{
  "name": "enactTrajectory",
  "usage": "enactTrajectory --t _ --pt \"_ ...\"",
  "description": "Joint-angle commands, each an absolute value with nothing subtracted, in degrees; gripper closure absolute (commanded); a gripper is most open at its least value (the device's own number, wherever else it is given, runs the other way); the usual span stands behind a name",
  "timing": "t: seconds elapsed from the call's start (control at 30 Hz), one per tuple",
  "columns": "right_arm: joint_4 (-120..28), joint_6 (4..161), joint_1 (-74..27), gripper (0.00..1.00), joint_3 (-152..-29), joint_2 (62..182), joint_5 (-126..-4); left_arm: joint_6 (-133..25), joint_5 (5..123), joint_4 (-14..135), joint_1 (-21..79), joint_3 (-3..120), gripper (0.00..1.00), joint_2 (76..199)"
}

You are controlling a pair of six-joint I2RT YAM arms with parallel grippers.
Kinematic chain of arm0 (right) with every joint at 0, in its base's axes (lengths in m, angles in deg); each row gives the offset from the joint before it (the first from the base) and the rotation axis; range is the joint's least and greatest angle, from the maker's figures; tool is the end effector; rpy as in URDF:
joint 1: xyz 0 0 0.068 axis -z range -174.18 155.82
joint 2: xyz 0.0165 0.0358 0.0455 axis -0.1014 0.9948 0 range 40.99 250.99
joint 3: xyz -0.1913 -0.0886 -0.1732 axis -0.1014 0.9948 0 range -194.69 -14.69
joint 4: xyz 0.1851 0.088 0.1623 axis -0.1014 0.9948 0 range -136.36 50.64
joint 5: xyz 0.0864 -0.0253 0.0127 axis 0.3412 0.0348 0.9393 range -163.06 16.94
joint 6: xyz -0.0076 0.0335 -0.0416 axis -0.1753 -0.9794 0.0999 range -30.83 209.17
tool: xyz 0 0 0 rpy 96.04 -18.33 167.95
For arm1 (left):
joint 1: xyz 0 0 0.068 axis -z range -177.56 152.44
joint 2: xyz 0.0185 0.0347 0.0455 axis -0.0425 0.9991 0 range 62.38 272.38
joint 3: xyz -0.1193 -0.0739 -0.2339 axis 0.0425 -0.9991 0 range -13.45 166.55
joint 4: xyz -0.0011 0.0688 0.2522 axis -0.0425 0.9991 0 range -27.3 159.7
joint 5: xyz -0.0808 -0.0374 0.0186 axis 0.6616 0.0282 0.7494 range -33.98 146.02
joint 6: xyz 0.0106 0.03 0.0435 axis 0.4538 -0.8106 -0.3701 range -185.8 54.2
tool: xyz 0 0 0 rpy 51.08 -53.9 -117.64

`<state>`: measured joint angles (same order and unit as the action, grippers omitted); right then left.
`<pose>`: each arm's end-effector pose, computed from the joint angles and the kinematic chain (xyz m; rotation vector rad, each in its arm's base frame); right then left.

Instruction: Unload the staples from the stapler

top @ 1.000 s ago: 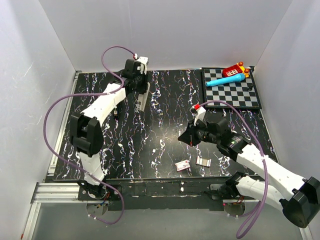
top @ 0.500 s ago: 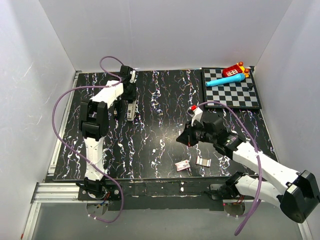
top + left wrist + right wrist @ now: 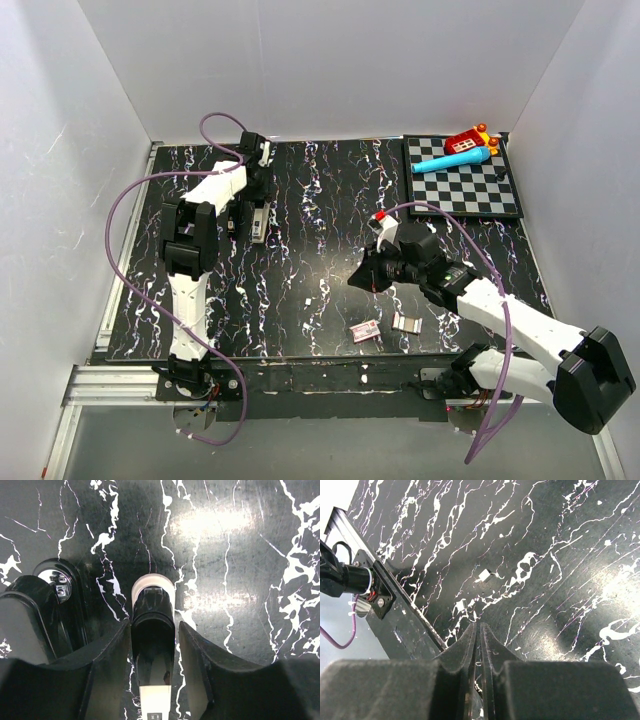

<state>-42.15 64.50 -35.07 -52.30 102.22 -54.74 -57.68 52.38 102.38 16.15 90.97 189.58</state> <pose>0.1716 0.1635 0.2514 -0.5186 2.1332 1.0095 0.4662 -0.1115 0.1871 0.1091 2.6554 -0.0405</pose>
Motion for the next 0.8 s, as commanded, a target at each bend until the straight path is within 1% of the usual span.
enactTrajectory --t 0.0,0.13,0.17,0.2,0.33,0.4,0.43,0.47,0.53,0.57,0.6,0.63,0.77 --pt "-44.9 64.1 -35.0 0.85 -52.5 102.0 -53.6 -58.9 51.9 99.4 16.2 91.9 0.54 187.4" --pt "-44.1 64.2 -35.0 0.82 -52.7 101.3 -53.6 -59.5 52.0 98.4 16.1 91.6 0.51 186.0" --pt "-43.7 64.2 -35.0 0.81 -52.8 100.9 -53.6 -59.5 52.1 98.2 16.1 91.6 0.45 185.4" --pt "-43.3 64.4 -35.0 0.81 -53.0 100.8 -53.7 -59.6 52.5 98.1 16.1 91.7 0.44 184.8" --pt "-41.9 64.6 -35.0 0.79 -53.4 99.2 -54.6 -59.2 54.9 96.8 16.2 90.2 0.43 180.3" --pt "-41.0 65.2 -35.0 0.75 -53.7 98.6 -54.8 -58.0 58.7 95.4 16.2 87.9 0.42 177.0" --pt "-40.2 65.6 -35.0 0.74 -54.2 98.4 -55.1 -57.5 60.3 93.8 16.4 85.5 0.34 174.1" --pt "-39.0 66.1 -34.9 0.72 -54.9 98.2 -55.6 -56.9 61.7 92.3 16.3 83.2 0.3 172.1" --pt "-36.9 66.8 -34.8 0.7 -56.3 98.2 -56.4 -55.8 64.7 88.6 16.4 78.9 0.29 167.3" --pt "-35.6 67.0 -34.8 0.69 -57.0 97.9 -57.0 -55.3 66.1 86.3 16.5 76.4 0.22 165.2" --pt "-35.0 67.0 -34.8 0.69 -57.7 97.7 -57.8 -54.9 67.3 84.4 16.5 74.5 0.05 162.6" --pt "-34.3 67.2 -34.8 0.69 -58.1 97.3 -58.6 -54.2 68.2 82.8 16.5 72.4 0.02 160.8" --pt "-32.0 66.3 -34.6 0.61 -59.8 96.5 -64.3 -52.9 70.8 79.0 16.6 66.1 0.02 152.7"
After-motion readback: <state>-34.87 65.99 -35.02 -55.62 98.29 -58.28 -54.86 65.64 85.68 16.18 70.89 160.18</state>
